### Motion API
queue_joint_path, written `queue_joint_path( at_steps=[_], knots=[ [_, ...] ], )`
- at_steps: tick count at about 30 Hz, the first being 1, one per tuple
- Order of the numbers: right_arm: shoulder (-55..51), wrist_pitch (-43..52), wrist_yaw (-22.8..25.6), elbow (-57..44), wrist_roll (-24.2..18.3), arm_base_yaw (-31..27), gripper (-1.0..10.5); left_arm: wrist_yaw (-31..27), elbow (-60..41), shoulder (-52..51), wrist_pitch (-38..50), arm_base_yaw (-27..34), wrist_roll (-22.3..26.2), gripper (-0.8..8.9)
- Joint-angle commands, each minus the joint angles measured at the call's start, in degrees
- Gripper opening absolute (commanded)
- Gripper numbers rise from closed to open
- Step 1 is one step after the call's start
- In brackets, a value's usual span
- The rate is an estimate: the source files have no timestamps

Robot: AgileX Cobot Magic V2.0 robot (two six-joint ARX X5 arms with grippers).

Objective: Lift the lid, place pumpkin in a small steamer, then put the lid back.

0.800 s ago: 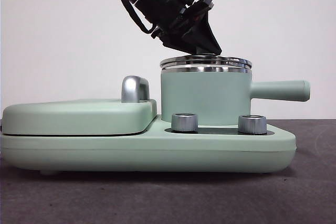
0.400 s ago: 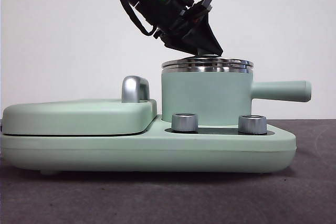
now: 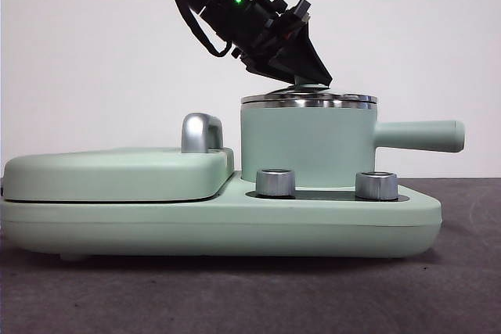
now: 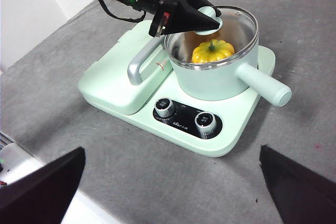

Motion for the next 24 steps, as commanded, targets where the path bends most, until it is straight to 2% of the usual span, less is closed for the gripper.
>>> queue_joint_path(
  at_steps=[1,6,8,12,14,18,24],
  knots=[
    [0.09,0.55,0.02,0.42,0.66,0.37,5.3,1.68,1.16,1.38,-1.99,-0.63,0.66,0.18],
    [0.09,0.55,0.04,0.42,0.63,0.37,5.3,1.68,1.16,1.38,-1.68,-0.63,0.66,0.51],
    [0.09,0.55,0.02,0.42,0.63,0.37,5.3,1.62,1.16,1.36,-0.9,-0.63,0.7,1.48],
    [0.09,0.52,0.02,0.42,0.61,0.37,5.3,1.62,1.33,1.29,1.07,-0.63,-0.11,4.68],
    [0.09,0.52,0.04,0.42,0.59,0.37,5.3,1.6,1.79,0.94,0.98,-0.52,-1.51,5.42],
    [0.09,0.52,0.02,0.42,0.59,0.37,5.3,1.57,2.71,-1.29,-1.81,-0.13,-5.64,5.62],
    [0.09,0.55,-0.15,0.42,0.61,0.37,5.3,1.18,3.98,-8.17,-14.12,0.57,-6.95,5.59]
  ],
)
